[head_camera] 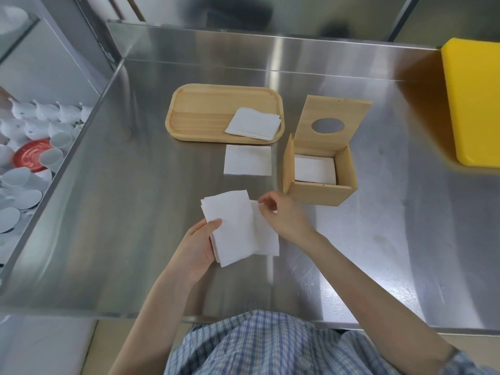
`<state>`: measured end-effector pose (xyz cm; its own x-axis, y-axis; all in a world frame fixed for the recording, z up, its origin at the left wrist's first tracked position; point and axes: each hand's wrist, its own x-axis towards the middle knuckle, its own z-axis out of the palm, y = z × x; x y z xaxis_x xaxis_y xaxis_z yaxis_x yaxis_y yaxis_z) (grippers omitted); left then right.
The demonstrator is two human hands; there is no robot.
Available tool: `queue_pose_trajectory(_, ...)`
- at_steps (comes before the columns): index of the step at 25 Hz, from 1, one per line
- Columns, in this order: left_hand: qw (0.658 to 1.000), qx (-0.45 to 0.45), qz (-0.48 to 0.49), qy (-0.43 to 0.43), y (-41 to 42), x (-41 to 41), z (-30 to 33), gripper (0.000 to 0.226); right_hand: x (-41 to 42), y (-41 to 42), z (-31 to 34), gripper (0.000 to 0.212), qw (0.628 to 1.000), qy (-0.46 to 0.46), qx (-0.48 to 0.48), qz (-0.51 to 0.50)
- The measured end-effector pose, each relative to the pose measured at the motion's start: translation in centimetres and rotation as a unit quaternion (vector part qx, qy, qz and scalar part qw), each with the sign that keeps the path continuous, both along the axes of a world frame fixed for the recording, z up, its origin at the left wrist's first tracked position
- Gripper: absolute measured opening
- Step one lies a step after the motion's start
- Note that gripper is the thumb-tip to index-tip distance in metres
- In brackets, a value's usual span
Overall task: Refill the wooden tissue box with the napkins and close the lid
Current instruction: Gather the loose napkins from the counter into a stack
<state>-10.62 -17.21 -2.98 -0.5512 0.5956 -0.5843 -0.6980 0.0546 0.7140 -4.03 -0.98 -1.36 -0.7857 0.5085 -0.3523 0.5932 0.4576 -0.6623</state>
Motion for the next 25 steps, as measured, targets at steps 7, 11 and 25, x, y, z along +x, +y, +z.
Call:
queue_pose_trajectory(7,1.000,-0.006,0.025,0.005,-1.6,-0.6,-0.3,0.025,-1.1,-0.2,-1.4,0.060,0.964,-0.142,0.164,0.153)
queue_pose_trajectory(11,0.999,-0.005,0.042,-0.009,-1.9,-0.4,-0.5,0.024,-1.6,-0.1,-1.6,0.050,0.959,-0.162,0.178,0.148)
queue_pose_trajectory(25,1.000,-0.011,0.015,0.003,-1.4,0.1,0.1,0.024,1.9,1.5,4.7,0.021,0.952,0.120,-0.270,-0.076)
